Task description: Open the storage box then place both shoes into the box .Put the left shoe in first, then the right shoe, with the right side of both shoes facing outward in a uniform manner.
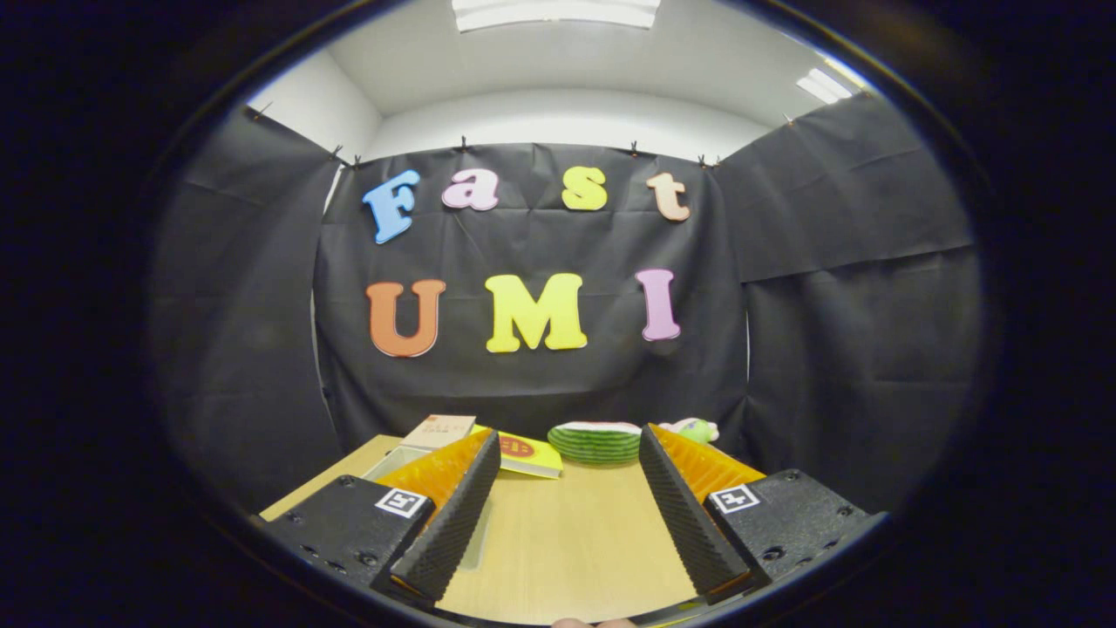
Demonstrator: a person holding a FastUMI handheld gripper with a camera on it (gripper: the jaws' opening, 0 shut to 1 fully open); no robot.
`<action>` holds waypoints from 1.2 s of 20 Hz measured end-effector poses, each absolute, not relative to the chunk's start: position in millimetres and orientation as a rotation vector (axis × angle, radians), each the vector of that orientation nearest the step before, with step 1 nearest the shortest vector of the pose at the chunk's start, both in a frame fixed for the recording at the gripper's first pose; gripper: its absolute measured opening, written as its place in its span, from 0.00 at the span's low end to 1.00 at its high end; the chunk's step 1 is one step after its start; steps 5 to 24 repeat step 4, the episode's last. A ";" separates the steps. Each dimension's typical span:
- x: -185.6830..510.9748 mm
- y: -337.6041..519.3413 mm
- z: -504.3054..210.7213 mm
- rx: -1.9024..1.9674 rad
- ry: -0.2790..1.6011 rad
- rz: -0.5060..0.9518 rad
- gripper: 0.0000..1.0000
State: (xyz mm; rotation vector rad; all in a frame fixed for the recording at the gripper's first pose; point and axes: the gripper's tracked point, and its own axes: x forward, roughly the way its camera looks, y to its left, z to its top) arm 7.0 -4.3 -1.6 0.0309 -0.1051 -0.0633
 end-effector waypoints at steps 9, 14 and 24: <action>1.5 -0.8 1.6 0.022 -0.112 -0.050 1.00; 1.5 -0.8 1.6 0.022 -0.112 -0.050 1.00; 1.5 -0.8 1.6 0.022 -0.112 -0.050 1.00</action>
